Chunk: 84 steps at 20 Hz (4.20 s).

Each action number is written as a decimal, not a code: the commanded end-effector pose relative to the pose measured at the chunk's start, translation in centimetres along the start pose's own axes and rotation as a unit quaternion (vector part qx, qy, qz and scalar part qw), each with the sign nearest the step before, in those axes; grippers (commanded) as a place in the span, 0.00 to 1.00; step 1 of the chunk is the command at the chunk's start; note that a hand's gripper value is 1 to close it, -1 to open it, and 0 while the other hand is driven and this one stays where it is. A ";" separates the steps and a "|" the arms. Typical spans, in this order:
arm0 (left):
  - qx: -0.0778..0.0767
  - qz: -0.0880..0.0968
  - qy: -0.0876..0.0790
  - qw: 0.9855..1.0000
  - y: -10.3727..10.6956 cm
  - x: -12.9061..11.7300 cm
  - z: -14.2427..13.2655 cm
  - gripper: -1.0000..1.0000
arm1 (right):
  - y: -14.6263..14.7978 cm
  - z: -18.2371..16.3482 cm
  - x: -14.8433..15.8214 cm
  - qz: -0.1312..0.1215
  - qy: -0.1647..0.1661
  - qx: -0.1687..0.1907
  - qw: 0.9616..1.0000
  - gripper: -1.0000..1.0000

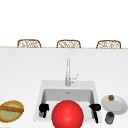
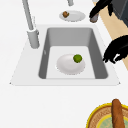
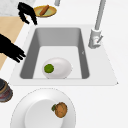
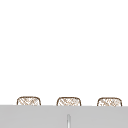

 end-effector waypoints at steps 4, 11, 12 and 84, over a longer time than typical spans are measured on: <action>0.000 0.000 0.000 1.000 0.0 0.0 0.0 0.50 | 0.5 0.5 0.0 -0.001 0.000 0.007 1.000 0.00; 0.000 0.000 0.000 1.000 0.0 0.0 0.0 0.50 | 0.8 0.7 0.0 -0.001 0.000 0.011 1.000 0.00; 0.000 -0.004 0.000 1.000 0.0 0.1 0.0 0.00 | 0.7 0.6 0.0 -0.001 0.000 0.011 1.000 0.50; 0.013 0.107 -0.010 0.994 -1.9 -10.6 34.6 0.00 | 0.7 0.6 0.0 -0.003 0.002 -0.001 1.000 0.50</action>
